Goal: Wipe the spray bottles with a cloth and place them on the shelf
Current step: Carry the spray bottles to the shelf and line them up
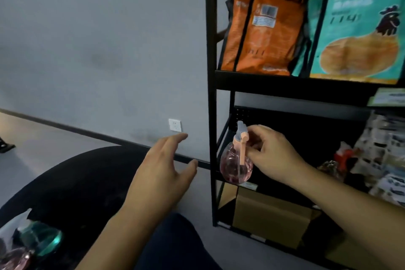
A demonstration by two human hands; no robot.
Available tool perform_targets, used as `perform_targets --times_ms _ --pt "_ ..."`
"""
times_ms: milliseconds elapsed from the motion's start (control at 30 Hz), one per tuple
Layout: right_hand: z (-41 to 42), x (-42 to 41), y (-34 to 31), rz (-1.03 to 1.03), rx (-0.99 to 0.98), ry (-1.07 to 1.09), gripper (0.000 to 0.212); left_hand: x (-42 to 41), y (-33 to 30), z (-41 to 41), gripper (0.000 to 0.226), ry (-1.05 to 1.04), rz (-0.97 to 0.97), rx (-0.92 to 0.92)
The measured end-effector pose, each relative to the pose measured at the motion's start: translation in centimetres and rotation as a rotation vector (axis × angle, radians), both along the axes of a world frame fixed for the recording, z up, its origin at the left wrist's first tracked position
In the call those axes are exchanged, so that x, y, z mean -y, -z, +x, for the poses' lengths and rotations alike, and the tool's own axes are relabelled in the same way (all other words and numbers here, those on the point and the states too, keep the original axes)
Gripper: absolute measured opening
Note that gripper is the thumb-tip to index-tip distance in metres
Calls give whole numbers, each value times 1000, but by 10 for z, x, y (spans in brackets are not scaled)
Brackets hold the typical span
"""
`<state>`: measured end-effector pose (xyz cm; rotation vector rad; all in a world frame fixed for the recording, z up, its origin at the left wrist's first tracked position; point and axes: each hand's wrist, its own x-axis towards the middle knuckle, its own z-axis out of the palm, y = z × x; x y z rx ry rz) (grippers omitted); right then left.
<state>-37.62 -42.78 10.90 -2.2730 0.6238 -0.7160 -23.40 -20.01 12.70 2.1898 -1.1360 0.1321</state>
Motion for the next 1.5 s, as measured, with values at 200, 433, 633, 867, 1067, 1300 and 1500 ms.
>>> perform_targets --times_ms 200,433,633,867,1067,1300,1500 --pt "-29 45 20 28 -38 88 18 48 13 -15 63 88 7 -7" --pt "-57 100 54 55 -76 203 20 103 37 -28 60 206 65 -27" --pt "-68 139 78 91 -158 301 28 137 48 -31 58 274 83 -38" --pt "-65 169 94 121 -220 394 25 171 53 -29 58 282 99 -42" --pt "-62 185 104 123 -271 434 29 184 61 -26 58 295 89 -61" --pt "-64 194 109 140 -310 448 40 188 63 -23 57 289 79 -69" --pt "-71 193 101 127 -333 444 42 185 55 -21 57 262 89 -65"
